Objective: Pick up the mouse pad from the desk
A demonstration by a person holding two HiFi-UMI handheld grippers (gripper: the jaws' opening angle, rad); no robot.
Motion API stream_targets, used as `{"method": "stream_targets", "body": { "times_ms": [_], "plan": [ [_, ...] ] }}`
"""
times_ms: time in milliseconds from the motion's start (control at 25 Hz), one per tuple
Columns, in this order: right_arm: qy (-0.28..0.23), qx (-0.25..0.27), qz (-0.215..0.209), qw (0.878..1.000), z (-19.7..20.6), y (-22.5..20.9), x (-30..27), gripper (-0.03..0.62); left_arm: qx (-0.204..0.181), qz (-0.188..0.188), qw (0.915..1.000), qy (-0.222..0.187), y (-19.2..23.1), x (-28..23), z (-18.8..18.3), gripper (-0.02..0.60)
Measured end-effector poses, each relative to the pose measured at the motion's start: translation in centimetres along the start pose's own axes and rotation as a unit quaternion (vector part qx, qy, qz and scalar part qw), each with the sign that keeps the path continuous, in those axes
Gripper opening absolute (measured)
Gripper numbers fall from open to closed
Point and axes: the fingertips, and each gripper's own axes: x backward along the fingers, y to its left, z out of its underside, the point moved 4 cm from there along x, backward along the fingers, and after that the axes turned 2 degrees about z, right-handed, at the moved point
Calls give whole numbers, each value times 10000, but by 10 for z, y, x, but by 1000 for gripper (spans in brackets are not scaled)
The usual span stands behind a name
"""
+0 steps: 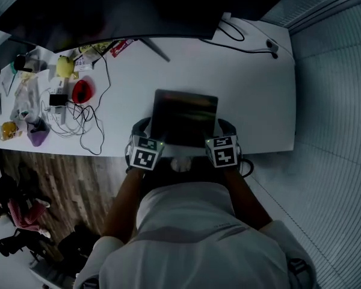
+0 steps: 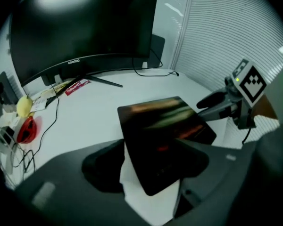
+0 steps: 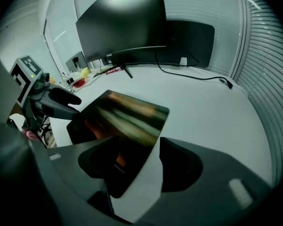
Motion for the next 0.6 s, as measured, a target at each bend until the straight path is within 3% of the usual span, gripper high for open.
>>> {"method": "stream_targets", "body": {
  "times_ms": [200,600],
  "plan": [
    [287,-69,123,9995,9,8,-14,287,-48,26,9992,397,-5,-21,22,307],
    [206,-205,201,9994,9,10,-15,267,188,-186,9988,409,-4,-23,23,306]
  ]
}}
